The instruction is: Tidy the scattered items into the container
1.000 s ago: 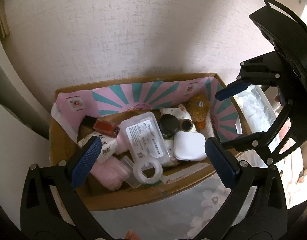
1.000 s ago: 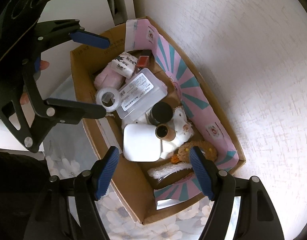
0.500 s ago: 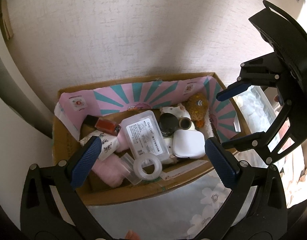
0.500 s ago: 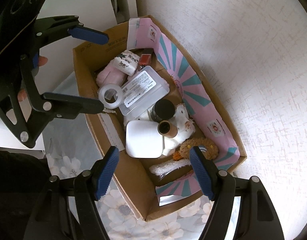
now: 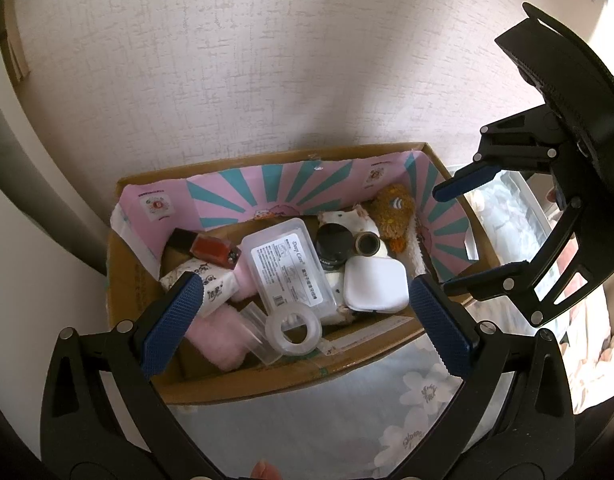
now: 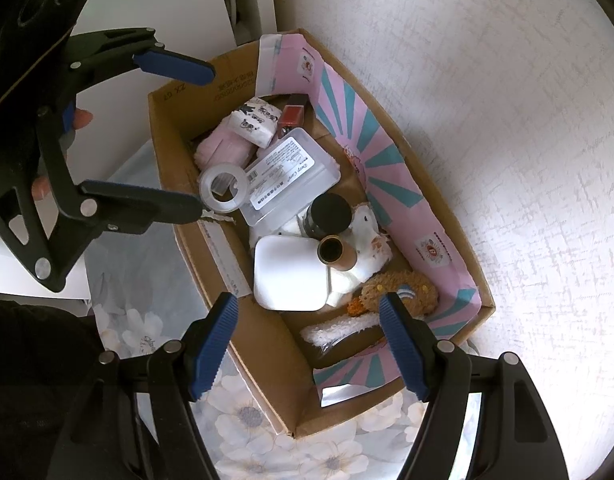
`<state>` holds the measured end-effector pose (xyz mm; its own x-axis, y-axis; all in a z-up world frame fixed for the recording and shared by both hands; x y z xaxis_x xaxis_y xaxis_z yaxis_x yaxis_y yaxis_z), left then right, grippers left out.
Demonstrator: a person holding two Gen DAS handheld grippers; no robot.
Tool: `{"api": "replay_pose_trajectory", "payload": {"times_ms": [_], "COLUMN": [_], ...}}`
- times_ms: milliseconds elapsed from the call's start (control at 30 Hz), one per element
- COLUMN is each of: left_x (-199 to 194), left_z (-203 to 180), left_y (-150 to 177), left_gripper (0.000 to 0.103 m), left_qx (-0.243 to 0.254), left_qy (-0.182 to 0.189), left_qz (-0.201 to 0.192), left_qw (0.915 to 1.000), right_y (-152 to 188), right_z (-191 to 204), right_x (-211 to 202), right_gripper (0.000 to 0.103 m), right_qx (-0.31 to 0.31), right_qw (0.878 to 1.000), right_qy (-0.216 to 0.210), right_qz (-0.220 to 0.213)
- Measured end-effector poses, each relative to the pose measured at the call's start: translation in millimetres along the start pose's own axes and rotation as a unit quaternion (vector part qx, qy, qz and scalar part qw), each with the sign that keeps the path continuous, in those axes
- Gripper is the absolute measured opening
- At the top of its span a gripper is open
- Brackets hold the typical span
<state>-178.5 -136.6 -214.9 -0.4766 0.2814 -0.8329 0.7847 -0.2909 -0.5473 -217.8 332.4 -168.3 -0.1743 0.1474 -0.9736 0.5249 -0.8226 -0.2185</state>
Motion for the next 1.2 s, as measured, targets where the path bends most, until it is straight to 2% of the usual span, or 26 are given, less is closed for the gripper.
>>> {"api": "replay_pose_trajectory", "payload": {"times_ms": [800, 1033, 1100, 1200], "left_x": [-8, -23, -34, -47], "left_z": [-4, -8, -10, -12], "left_y": [-2, -12, -19, -27], "left_gripper": [0.103, 0.103, 0.103, 0.103], "left_qx": [0.008, 0.017, 0.017, 0.005], "left_qy": [-0.004, -0.039, -0.057, -0.061], "left_qz": [0.0, 0.008, 0.004, -0.003], "left_qw": [1.0, 0.9991, 0.9982, 0.9981], "right_y": [6, 16, 21, 30], "right_z": [0, -7, -11, -20], "right_x": [-4, -22, -33, -49], "right_gripper": [0.069, 0.069, 0.069, 0.069], "right_qx": [0.012, 0.061, 0.087, 0.128], "right_qw": [1.0, 0.997, 0.994, 0.987], "right_qy": [0.005, 0.043, 0.058, 0.083], "right_qz": [-0.008, -0.02, -0.03, -0.046]}}
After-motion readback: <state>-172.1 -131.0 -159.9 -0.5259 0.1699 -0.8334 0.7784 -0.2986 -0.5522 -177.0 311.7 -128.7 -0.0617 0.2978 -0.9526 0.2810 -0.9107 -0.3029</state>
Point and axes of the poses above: each gripper's, at about its wrist camera, not at the fingertips, and x roughly the way its jaws point, z to its left, y to its underside, the point moved 9 cm from there along x, roughly the way its jaws point, and after that the axes turned 8 degrees about x, right-handed, at the moved point
